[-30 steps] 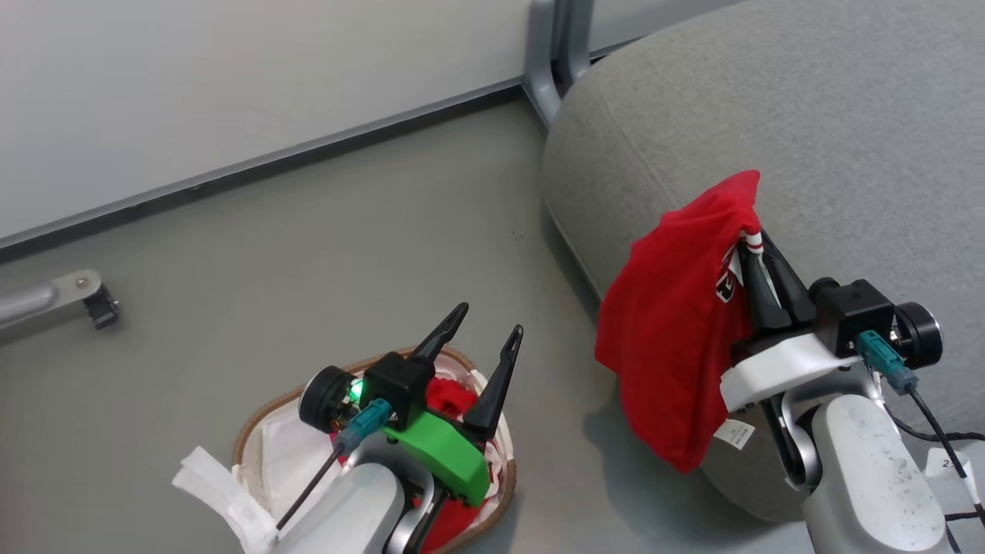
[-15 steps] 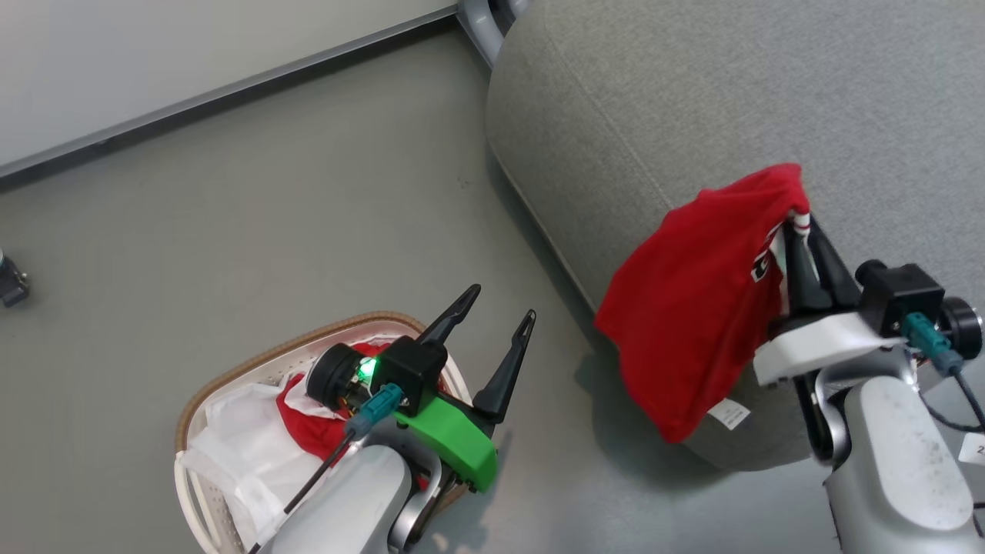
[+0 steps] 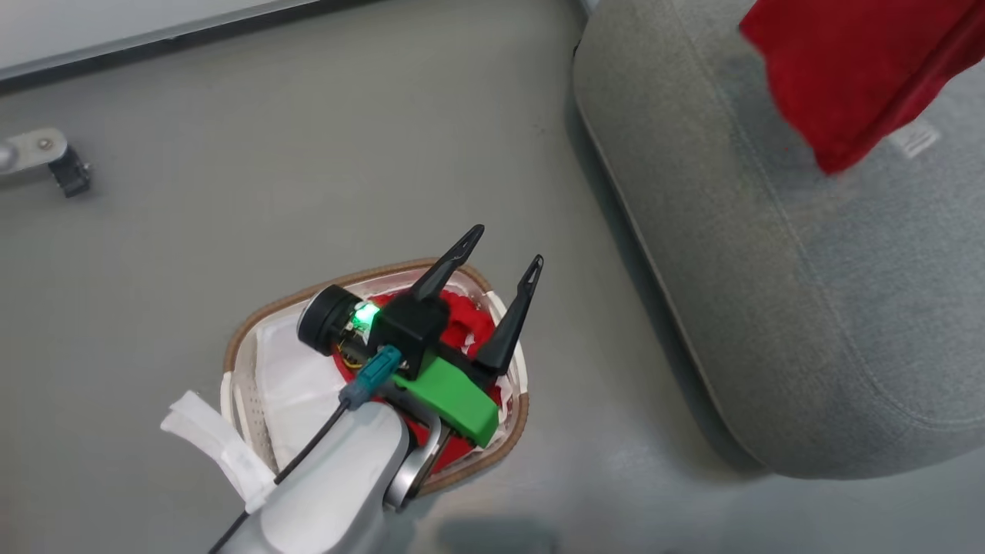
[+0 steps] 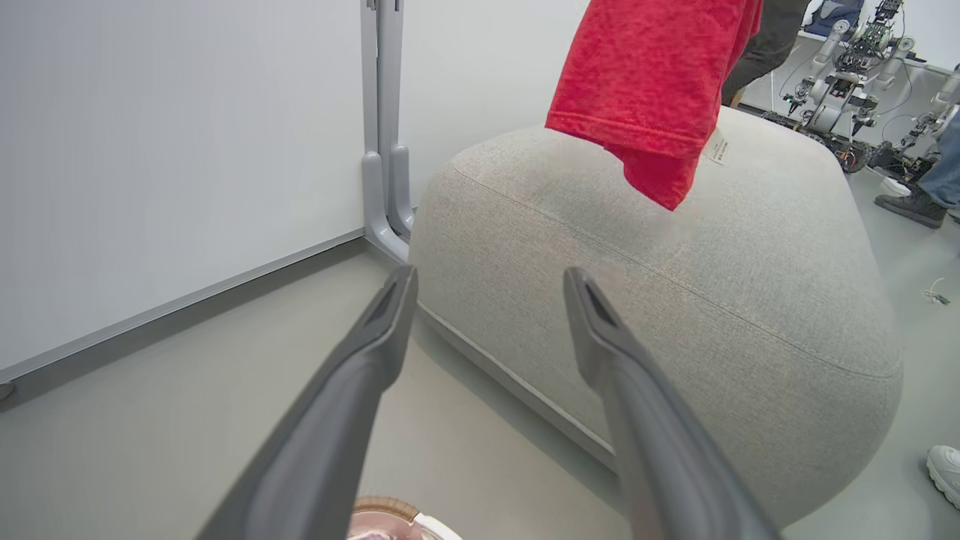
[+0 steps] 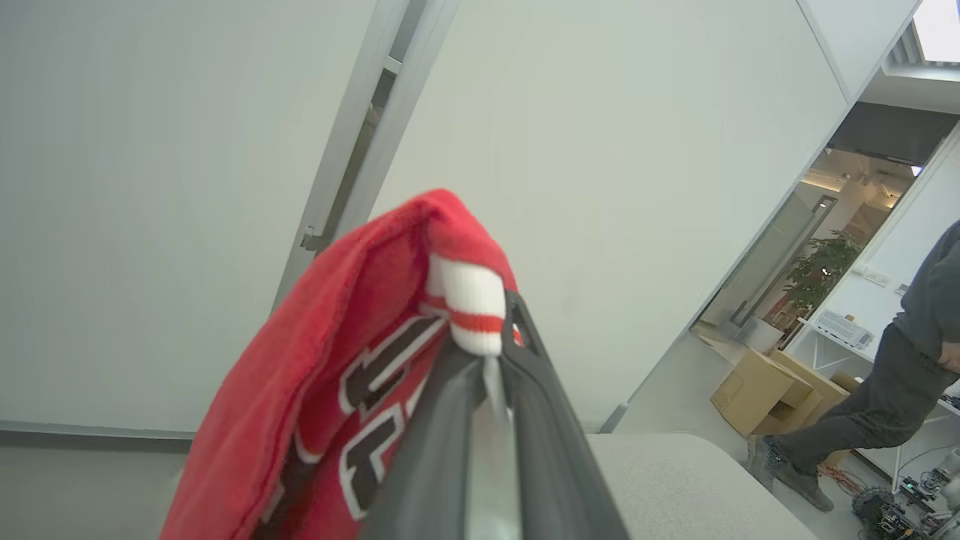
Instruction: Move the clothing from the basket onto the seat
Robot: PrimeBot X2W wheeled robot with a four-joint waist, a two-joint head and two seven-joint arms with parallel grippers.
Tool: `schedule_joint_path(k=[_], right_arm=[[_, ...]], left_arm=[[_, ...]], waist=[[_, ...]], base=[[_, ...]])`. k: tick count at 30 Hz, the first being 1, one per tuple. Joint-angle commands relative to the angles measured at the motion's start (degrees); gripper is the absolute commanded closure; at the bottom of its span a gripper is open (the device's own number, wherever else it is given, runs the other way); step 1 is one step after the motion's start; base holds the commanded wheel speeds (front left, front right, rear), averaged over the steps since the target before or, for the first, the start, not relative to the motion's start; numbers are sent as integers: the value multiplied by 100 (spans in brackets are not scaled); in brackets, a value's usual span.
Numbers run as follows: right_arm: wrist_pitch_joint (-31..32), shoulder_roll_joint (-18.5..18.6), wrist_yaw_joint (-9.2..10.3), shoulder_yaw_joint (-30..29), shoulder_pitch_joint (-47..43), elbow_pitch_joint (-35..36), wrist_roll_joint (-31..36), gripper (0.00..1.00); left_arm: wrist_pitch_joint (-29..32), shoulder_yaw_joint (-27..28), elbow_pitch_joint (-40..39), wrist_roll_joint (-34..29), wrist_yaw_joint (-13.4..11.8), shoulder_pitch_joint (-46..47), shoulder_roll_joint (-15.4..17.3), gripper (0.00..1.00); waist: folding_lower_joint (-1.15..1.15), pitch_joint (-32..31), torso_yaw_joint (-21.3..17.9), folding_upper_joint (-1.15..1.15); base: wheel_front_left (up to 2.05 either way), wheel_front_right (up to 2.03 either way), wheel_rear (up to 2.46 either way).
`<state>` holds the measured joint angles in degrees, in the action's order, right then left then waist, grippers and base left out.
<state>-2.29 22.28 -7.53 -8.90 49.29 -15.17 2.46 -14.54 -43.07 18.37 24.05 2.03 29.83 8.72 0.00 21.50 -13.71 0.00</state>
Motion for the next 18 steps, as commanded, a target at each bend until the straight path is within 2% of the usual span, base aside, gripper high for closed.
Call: schedule_joint_path(k=[1, 5, 10, 13, 18], right_arm=[[132, 260, 8, -44, 336, -87, -144, 100], [505, 963, 8, -159, 967, -295, -91, 100], [764, 1620, 8, -185, 1375, -789, -117, 100], [697, 1772, 8, -210, 1398, -1168, -104, 100], [361, 1674, 8, -239, 1012, -1939, -76, 100]], left_arm=[[17, -36, -81, -64, 10, 108, 26, 0], [98, -155, -262, -135, 31, 189, -21, 0], [217, -361, -433, -235, 80, 325, -80, 0], [276, -451, -509, -303, 94, 399, -105, 0], [329, -500, -606, -350, 81, 512, -116, 0]], waist=[[0, 370, 461, 0], [0, 594, 776, 0], [0, 956, 1125, 0], [0, 1158, 1232, 0], [0, 1469, 1306, 0]], base=[[0, 0, 0], [0, 0, 0], [0, 0, 0], [0, 0, 0], [0, 0, 0]])
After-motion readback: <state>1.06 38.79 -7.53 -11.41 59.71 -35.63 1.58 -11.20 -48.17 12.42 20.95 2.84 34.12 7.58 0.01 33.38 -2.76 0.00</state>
